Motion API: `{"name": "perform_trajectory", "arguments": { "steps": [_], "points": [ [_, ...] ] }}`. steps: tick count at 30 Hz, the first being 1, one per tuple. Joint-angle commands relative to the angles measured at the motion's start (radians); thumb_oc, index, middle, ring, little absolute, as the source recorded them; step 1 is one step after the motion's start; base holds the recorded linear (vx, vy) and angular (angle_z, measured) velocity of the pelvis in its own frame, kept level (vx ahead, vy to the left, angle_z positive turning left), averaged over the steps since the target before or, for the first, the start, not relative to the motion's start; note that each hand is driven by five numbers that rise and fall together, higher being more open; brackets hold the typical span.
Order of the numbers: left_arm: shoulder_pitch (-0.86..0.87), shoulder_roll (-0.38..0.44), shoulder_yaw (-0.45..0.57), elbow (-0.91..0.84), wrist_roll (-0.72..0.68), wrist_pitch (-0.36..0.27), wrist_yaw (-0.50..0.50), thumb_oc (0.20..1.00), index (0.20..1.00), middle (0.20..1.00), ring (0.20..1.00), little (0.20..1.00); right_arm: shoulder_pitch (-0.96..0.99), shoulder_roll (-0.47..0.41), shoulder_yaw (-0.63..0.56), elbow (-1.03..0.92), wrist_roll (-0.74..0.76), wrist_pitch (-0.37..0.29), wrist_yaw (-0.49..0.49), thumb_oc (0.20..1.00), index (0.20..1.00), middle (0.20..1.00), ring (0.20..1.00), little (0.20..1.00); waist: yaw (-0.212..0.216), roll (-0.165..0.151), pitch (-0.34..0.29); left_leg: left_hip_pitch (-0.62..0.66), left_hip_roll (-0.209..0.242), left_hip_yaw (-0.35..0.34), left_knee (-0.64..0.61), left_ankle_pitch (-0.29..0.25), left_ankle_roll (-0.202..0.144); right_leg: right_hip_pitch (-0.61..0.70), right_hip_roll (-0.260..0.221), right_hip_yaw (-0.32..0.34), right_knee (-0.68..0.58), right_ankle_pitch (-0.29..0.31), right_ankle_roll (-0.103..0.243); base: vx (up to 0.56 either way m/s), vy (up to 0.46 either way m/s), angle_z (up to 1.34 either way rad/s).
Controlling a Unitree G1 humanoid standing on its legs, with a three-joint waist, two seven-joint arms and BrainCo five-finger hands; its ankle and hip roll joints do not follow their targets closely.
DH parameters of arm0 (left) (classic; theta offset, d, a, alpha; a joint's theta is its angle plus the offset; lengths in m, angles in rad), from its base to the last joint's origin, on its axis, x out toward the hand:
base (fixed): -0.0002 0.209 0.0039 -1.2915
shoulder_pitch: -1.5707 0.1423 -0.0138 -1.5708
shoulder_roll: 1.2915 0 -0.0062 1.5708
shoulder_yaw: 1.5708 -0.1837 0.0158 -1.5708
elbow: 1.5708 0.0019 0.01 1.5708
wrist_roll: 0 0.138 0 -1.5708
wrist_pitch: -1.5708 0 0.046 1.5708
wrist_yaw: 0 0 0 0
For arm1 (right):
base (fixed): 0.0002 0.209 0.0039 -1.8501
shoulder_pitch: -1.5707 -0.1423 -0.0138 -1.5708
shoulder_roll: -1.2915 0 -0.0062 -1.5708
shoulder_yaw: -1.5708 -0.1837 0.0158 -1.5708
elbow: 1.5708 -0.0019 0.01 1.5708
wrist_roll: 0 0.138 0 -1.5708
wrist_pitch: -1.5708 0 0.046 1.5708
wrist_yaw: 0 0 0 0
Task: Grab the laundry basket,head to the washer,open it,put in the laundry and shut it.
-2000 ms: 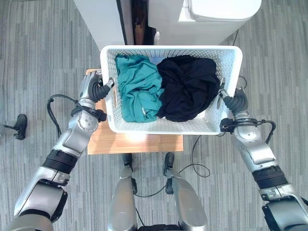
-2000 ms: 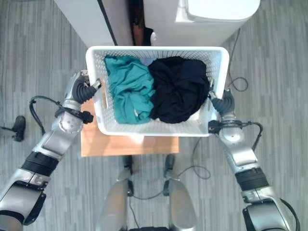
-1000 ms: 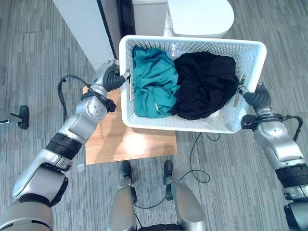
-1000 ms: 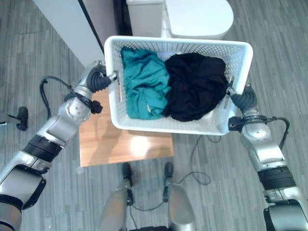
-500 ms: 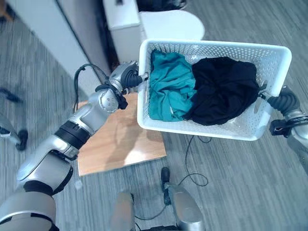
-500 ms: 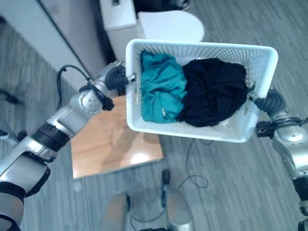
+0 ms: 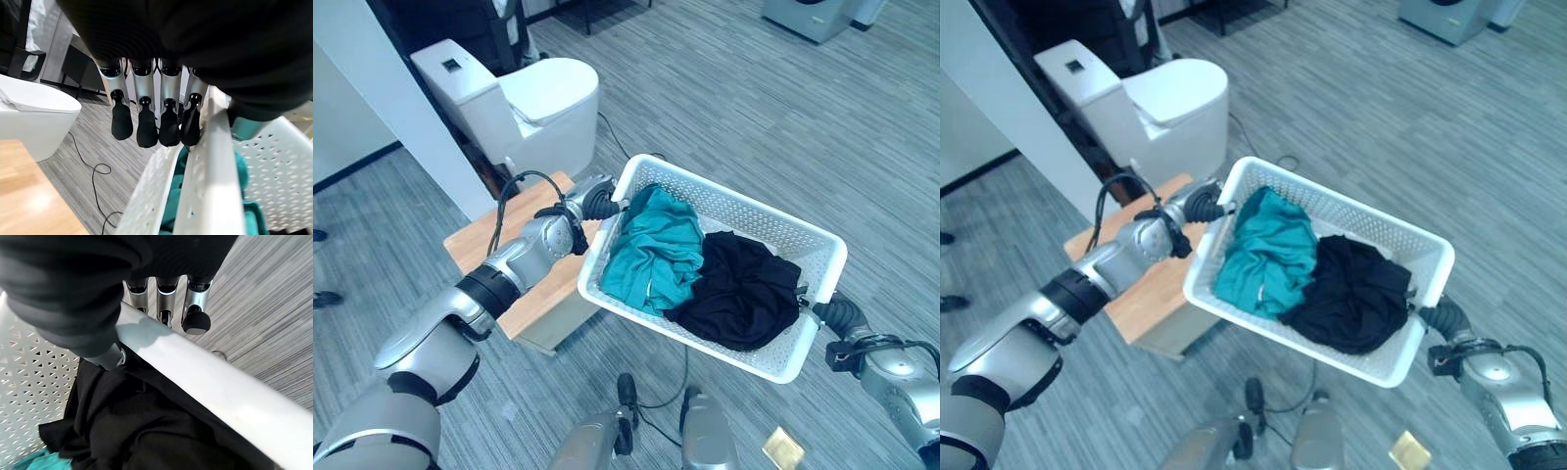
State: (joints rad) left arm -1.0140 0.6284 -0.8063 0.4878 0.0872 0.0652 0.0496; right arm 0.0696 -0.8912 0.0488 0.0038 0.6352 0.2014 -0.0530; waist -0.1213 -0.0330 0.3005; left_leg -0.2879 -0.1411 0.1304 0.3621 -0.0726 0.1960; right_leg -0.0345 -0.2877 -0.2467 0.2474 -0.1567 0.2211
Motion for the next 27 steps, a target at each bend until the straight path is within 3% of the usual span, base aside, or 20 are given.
{"name": "perform_trajectory", "arguments": {
  "steps": [1, 4, 5, 12, 15, 24, 26, 27],
  "points": [
    [-0.057, -0.073, 0.019, -0.1, -0.007, -0.096, -0.015, 0.2, 0.2, 0.2, 0.2, 0.2, -0.243, -0.014, -0.018, -0.111, 0.069, -0.118, 0.093, 0.2, 0.2, 0.2, 0.2, 0.2, 0.089, 0.007, -0.12, 0.23, 0.107, 0.006, -0.226, -0.114, -0.134, -0.037, 0.053, -0.055, -0.029, 0.124, -0.053, -0.16, -0.043, -0.83],
    [-0.05, -0.04, 0.019, -0.109, -0.011, -0.104, -0.022, 0.2, 0.2, 0.2, 0.2, 0.2, -0.259, 0.003, 0.012, -0.105, 0.069, -0.118, 0.092, 0.2, 0.2, 0.2, 0.2, 0.2, 0.127, -0.003, -0.156, 0.212, 0.114, 0.048, -0.262, -0.105, -0.148, 0.015, 0.029, -0.109, -0.122, 0.155, -0.022, -0.14, -0.078, -0.61],
    [-0.053, -0.034, 0.024, -0.109, -0.01, -0.107, -0.019, 0.2, 0.2, 0.2, 0.2, 0.2, -0.27, 0.01, 0.022, -0.1, 0.066, -0.117, 0.089, 0.2, 0.2, 0.2, 0.2, 0.2, 0.13, -0.006, -0.162, 0.202, 0.115, 0.068, -0.279, -0.09, -0.146, -0.001, 0.018, -0.117, -0.144, 0.204, -0.019, -0.11, -0.064, -0.56],
    [-0.031, -0.071, 0.04, -0.088, 0.006, -0.11, -0.005, 0.2, 0.2, 0.2, 0.2, 0.2, -0.28, 0.043, 0.035, -0.094, 0.049, -0.118, 0.08, 0.2, 0.2, 0.2, 0.2, 0.2, 0.111, -0.017, -0.156, 0.221, 0.125, 0.089, -0.315, -0.055, -0.159, 0.003, 0.033, -0.104, -0.208, 0.22, -0.009, -0.05, -0.095, -0.21],
    [-0.014, -0.077, 0.047, -0.094, -0.002, -0.111, -0.013, 0.2, 0.2, 0.2, 0.2, 0.2, -0.246, 0.042, 0.017, -0.097, 0.069, -0.125, 0.079, 0.2, 0.2, 0.2, 0.2, 0.2, 0.115, -0.023, -0.168, 0.238, 0.143, 0.081, -0.326, -0.041, -0.18, 0.04, 0.062, -0.136, -0.226, 0.172, -0.023, -0.03, -0.187, 0.1],
    [-0.016, -0.107, 0.029, -0.07, -0.01, -0.108, -0.019, 0.2, 0.2, 0.2, 0.2, 0.2, -0.192, -0.029, -0.031, -0.119, 0.127, -0.142, 0.086, 0.2, 0.2, 0.2, 0.2, 0.2, 0.09, -0.033, -0.153, 0.254, 0.228, 0.049, -0.332, 0.009, -0.233, 0.036, 0.131, -0.135, -0.159, 0.064, -0.085, 0.0, -0.226, 0.14],
    [-0.028, -0.117, 0.019, -0.06, -0.01, -0.102, -0.024, 0.2, 0.2, 0.2, 0.2, 0.2, -0.175, -0.055, -0.053, -0.127, 0.155, -0.148, 0.086, 0.2, 0.2, 0.2, 0.2, 0.2, 0.078, -0.049, -0.142, 0.25, 0.285, 0.045, -0.303, 0.024, -0.26, 0.034, 0.174, -0.133, -0.129, 0.026, -0.118, 0.04, -0.449, 0.17],
    [-0.044, -0.108, 0.015, -0.053, -0.017, -0.096, -0.024, 0.2, 0.2, 0.2, 0.2, 0.2, -0.177, -0.074, -0.058, -0.122, 0.179, -0.154, 0.074, 0.2, 0.2, 0.2, 0.2, 0.2, 0.077, -0.07, -0.129, 0.235, 0.334, 0.04, -0.217, 0.019, -0.265, 0.05, 0.211, -0.122, -0.129, 0.001, -0.145, 0.13, -0.67, 0.2]
  ]
}}
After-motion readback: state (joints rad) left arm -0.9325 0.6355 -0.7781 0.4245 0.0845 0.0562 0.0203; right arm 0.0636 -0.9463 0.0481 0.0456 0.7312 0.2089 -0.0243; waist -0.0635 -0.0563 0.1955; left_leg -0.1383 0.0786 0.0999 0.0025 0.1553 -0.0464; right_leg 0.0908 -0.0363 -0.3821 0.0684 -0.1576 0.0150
